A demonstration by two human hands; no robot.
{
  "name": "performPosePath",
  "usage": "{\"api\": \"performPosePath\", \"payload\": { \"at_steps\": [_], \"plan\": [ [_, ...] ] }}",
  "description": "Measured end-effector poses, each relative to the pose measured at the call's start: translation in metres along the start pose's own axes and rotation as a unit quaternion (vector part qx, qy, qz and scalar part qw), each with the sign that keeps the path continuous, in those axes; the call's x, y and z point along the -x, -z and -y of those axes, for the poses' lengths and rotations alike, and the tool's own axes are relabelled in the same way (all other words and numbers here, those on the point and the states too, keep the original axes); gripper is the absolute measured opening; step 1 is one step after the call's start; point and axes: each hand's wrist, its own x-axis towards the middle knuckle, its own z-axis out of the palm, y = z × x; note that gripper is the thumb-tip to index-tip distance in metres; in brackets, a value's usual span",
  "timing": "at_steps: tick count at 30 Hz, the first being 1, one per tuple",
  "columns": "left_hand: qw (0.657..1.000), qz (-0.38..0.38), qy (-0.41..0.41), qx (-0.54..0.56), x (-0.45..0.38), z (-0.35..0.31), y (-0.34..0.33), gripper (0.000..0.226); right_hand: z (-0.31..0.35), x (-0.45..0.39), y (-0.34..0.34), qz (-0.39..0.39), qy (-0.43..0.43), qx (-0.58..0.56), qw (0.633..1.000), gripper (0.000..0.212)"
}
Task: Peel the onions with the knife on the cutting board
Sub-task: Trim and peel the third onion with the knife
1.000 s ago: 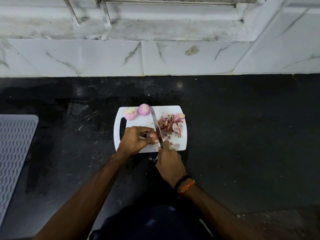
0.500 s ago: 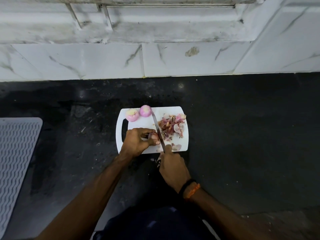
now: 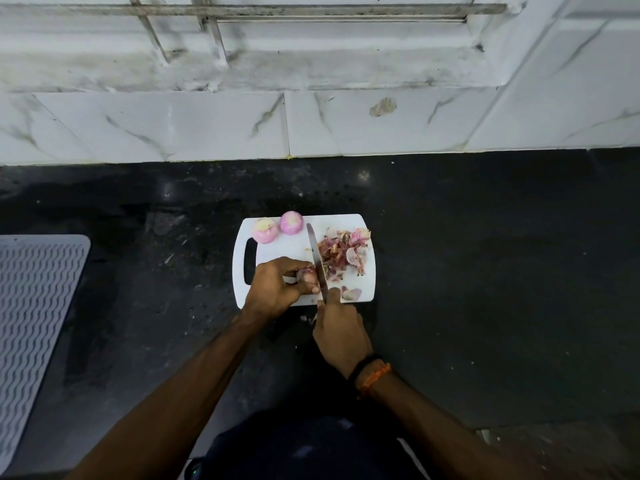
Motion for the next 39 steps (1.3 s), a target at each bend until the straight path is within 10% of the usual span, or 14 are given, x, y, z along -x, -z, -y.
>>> {"api": "performPosePath", "payload": {
  "at_steps": [39],
  "plan": [
    [0.998, 0.033, -0.037, -0.035, -0.002, 0.008, 0.008, 0.041, 0.025, -0.006, 0.034, 0.103, -0.073, -0.033, 0.991, 0.025]
  ]
}}
